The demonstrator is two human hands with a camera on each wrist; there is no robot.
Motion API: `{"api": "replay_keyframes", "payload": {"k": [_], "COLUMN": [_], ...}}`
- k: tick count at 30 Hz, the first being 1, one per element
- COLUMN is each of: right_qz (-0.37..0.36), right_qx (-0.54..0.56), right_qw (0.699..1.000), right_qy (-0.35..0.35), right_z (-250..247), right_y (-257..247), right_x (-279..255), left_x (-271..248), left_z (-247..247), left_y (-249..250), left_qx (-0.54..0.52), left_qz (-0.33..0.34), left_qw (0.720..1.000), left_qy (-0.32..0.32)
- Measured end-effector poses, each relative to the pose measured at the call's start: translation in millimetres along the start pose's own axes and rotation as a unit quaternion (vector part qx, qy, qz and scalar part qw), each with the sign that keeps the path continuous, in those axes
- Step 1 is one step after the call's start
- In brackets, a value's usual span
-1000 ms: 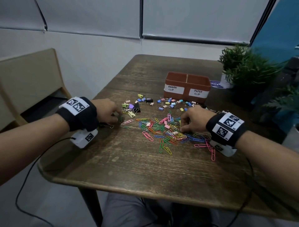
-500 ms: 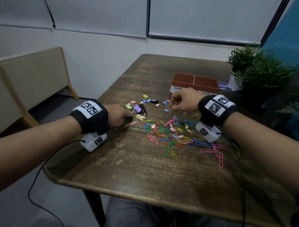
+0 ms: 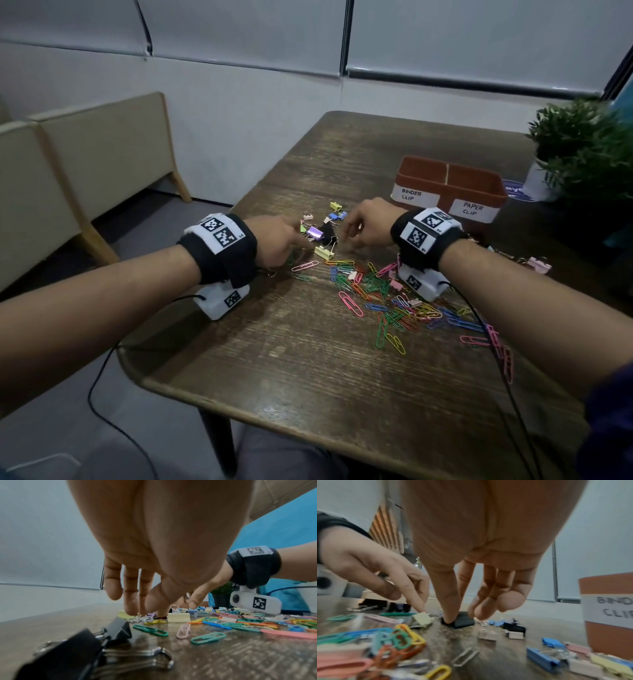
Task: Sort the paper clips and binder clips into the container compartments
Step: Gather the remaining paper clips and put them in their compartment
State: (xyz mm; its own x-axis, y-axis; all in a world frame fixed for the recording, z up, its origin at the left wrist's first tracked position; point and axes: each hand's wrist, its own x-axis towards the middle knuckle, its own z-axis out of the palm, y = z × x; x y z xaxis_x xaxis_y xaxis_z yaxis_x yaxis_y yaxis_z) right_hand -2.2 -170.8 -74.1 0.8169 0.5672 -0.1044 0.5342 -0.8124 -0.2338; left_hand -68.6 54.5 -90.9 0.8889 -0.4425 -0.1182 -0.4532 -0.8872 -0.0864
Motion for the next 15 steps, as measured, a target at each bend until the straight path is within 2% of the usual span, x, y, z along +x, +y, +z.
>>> {"api": "replay_keyframes", "payload": {"k": [3,6,11,15], "right_qz": [-0.048,-0.065,-0.040,-0.036], "right_qx": [-0.012,-0.039,-0.078,-0.049], "right_qw": [0.998,0.997,0.996,0.998], "right_qy": [-0.027,-0.018,-0.027,0.007], "right_z": [7,12,9,7], "right_y": [-15,-24,-22,-14], "right_x": [-1,2,6,-5], "left_x": [2,-2,-19,-27], "left_z": [1,-3,-3,-5], "left_y": [2,5,23,47], "left_qx": [0.018,0.027,-0.011,-0.025], "left_qz": [0.000,0.006,0.013,0.040], "left_qw": [0.999,0.999,0.998,0.997], "left_qy": [-0.029,-0.039,-0.068,-0.068]}}
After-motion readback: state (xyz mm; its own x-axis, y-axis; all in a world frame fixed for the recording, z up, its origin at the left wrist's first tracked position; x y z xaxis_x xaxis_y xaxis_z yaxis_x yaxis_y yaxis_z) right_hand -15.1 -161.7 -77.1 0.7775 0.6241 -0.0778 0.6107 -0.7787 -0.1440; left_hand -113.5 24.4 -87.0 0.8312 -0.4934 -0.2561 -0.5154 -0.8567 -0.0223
